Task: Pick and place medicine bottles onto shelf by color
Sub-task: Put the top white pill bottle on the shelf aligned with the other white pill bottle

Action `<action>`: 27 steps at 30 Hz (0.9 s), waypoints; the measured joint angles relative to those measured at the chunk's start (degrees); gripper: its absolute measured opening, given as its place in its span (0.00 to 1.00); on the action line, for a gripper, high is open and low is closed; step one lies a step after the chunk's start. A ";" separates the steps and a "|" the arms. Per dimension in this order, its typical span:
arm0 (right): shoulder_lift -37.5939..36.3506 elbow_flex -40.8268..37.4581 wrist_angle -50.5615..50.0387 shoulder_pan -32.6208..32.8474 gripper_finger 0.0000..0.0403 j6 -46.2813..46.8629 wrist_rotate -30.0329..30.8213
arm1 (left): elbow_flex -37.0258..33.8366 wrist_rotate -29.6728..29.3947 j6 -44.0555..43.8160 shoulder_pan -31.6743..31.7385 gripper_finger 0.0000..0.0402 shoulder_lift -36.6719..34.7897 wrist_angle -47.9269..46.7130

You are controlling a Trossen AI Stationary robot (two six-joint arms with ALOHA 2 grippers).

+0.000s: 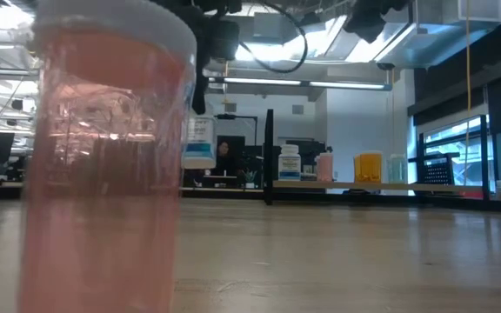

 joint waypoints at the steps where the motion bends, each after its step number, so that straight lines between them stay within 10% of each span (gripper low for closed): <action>1: 0.00 0.00 -0.63 0.00 0.51 -0.01 -0.43 | 0.00 -0.04 -0.84 -0.45 0.46 0.00 0.05; 27: 0.01 0.00 -2.42 0.12 0.51 -11.18 -8.34 | 0.05 -4.19 -17.28 -9.30 0.46 5.53 5.11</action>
